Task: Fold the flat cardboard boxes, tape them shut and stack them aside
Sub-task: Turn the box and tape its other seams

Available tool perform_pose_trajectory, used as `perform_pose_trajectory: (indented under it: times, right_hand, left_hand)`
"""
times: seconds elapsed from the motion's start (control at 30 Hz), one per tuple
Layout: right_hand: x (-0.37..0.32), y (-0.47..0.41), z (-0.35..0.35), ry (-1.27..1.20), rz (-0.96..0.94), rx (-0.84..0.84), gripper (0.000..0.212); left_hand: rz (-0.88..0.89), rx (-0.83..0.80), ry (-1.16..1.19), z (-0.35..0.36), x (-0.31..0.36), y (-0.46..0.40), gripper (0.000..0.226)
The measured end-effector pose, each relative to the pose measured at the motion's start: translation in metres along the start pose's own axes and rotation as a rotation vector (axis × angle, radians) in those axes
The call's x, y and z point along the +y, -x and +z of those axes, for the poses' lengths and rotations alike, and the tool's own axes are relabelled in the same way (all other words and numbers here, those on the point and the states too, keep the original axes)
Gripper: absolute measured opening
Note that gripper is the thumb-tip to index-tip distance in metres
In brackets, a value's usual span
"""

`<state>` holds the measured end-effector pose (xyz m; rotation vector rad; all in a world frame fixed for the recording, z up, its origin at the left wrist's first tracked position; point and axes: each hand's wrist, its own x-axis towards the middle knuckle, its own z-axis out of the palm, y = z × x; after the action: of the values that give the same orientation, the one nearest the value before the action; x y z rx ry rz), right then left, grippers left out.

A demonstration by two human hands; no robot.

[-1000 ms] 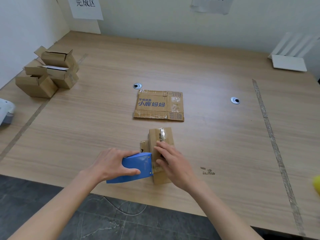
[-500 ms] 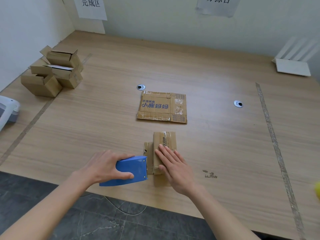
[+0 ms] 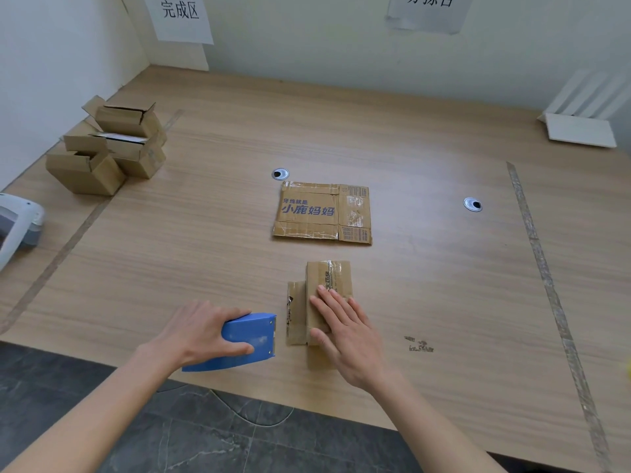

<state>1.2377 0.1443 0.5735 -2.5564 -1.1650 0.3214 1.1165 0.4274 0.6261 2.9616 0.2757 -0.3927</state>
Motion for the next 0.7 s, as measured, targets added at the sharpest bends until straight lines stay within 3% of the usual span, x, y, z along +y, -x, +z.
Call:
perform_pose_trajectory:
  times: [0.27,0.7]
  right_hand:
    - [-0.001,0.0,0.0,0.01,-0.002,0.006,0.063]
    - [-0.006,0.0,0.0,0.004,0.021,-0.001,0.066]
  left_hand:
    - [0.004,-0.025,-0.14,0.006,0.037,-0.027,0.055]
    - [-0.073,-0.086,-0.307,0.002,0.082,-0.048,0.04]
